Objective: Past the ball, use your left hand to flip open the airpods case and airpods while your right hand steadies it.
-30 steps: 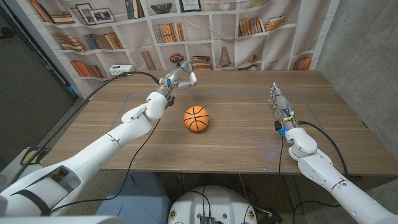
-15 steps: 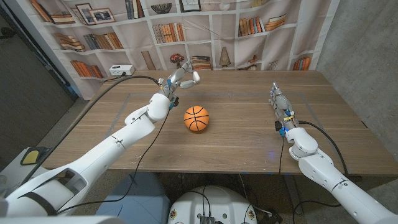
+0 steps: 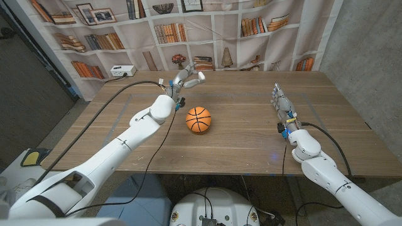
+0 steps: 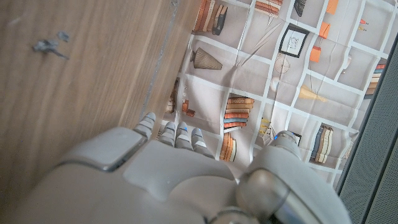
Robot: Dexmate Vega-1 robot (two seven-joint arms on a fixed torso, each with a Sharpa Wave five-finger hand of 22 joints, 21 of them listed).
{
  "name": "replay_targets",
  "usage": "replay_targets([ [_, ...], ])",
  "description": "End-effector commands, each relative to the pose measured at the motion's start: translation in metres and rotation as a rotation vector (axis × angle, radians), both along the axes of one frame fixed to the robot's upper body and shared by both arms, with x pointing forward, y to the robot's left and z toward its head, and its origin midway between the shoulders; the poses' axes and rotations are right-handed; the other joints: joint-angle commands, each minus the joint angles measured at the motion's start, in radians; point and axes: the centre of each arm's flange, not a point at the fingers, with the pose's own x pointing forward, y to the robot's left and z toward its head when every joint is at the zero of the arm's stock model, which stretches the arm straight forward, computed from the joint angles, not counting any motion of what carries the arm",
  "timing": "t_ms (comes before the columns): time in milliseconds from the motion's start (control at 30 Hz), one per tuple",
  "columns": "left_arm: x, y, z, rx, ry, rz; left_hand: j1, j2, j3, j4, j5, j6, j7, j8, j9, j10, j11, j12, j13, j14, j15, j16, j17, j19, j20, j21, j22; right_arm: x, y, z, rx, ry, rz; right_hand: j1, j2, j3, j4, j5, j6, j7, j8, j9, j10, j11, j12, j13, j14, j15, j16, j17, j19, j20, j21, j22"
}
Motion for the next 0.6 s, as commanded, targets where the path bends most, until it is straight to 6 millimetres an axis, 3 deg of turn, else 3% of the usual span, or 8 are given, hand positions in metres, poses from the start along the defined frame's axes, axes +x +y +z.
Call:
replay_targets([
  [33, 0.0018, -0.0108, -0.0048, -0.023, 0.037, -0.052, 0.055, 0.063, -0.012, -0.002, 0.011, 0.022, 0.003, 0.009, 0.003, 0.225, -0.148, 0.023, 0.038, 0.027, -0.013, 0.006, 0.004, 0.000, 0.009, -0.002, 0.002, -0.0037, -0.0059, -0.0028, 0.005, -0.003, -0.008, 0.004, 0.008, 0.001, -0.008, -0.001, -0.009, 0.000, -0.003, 0.004, 0.002, -0.004, -0.001, 0.002, -0.062, -0.002, -0.002, 0.004, -0.004, 0.003, 0.004, 0.002],
  [600, -0.0055, -0.0115, -0.0020, -0.030, 0.047, -0.085, 0.073, 0.066, -0.048, -0.003, 0.009, 0.044, 0.005, 0.010, 0.003, 0.241, -0.147, 0.030, 0.054, 0.024, -0.008, 0.000, 0.004, -0.002, 0.004, -0.003, 0.002, -0.0049, -0.0048, -0.0072, 0.004, 0.003, -0.001, 0.005, 0.008, 0.001, -0.008, -0.001, -0.009, -0.001, -0.002, 0.004, 0.001, -0.004, -0.001, 0.001, -0.063, -0.003, -0.003, 0.004, -0.006, 0.004, 0.003, 0.002],
])
